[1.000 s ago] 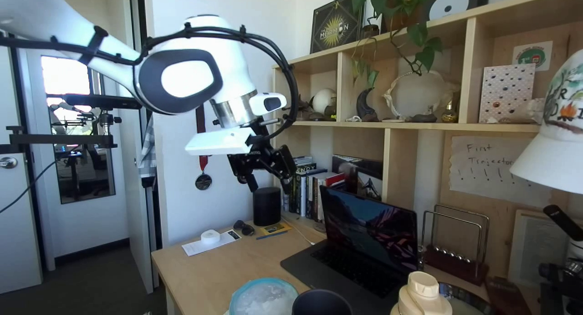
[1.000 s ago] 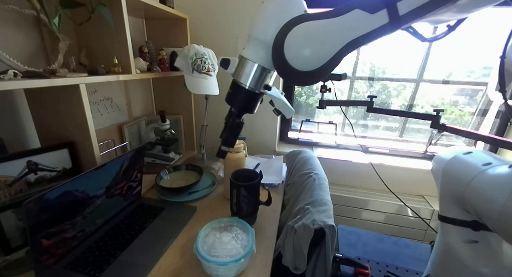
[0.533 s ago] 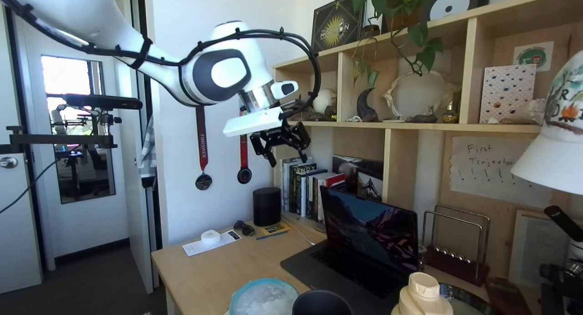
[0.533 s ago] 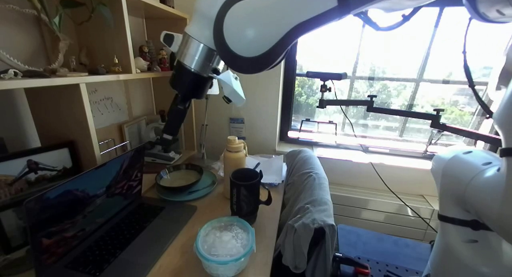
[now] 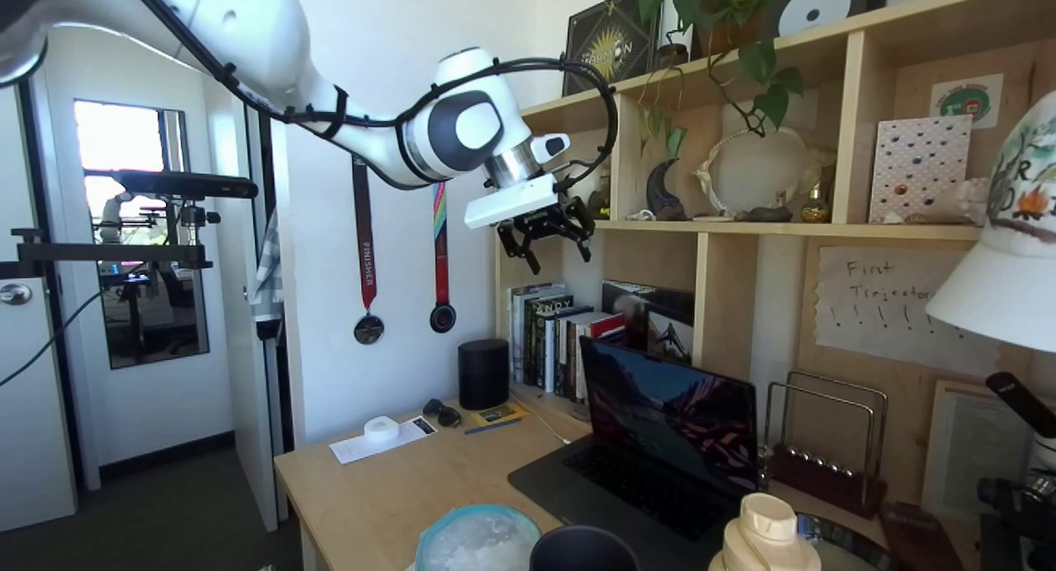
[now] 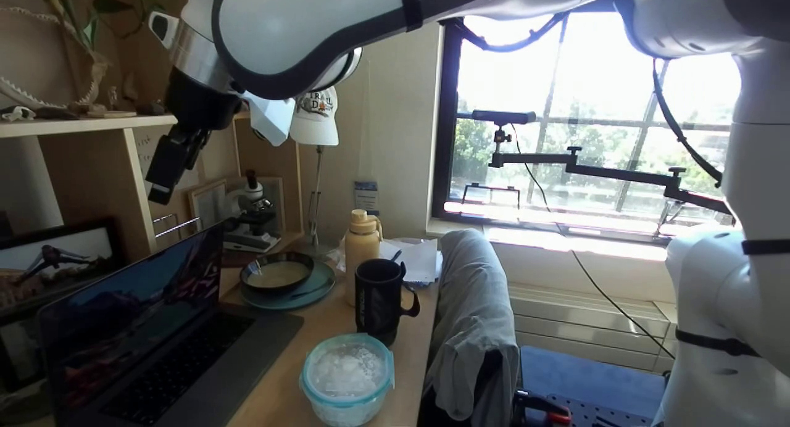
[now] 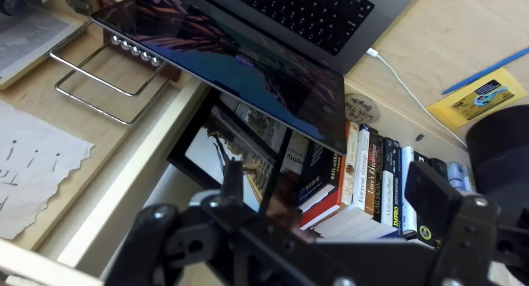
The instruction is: Close the laptop
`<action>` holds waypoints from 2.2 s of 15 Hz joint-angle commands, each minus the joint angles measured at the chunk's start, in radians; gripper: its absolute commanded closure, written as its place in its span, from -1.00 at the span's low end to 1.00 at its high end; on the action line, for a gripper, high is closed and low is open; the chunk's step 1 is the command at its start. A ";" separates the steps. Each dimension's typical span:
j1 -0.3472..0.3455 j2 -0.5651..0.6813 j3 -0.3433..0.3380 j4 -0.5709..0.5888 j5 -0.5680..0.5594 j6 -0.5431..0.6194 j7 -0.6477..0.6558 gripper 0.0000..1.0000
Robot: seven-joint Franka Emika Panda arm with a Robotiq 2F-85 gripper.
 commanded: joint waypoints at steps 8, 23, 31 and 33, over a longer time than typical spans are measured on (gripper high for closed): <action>-0.032 0.069 0.040 0.078 -0.006 0.000 0.006 -1.00; -0.007 0.549 0.043 0.589 -0.003 -0.037 0.207 -1.00; 0.033 0.698 0.011 0.737 -0.027 -0.010 0.285 -1.00; 0.041 0.722 0.001 0.760 -0.029 -0.015 0.298 -1.00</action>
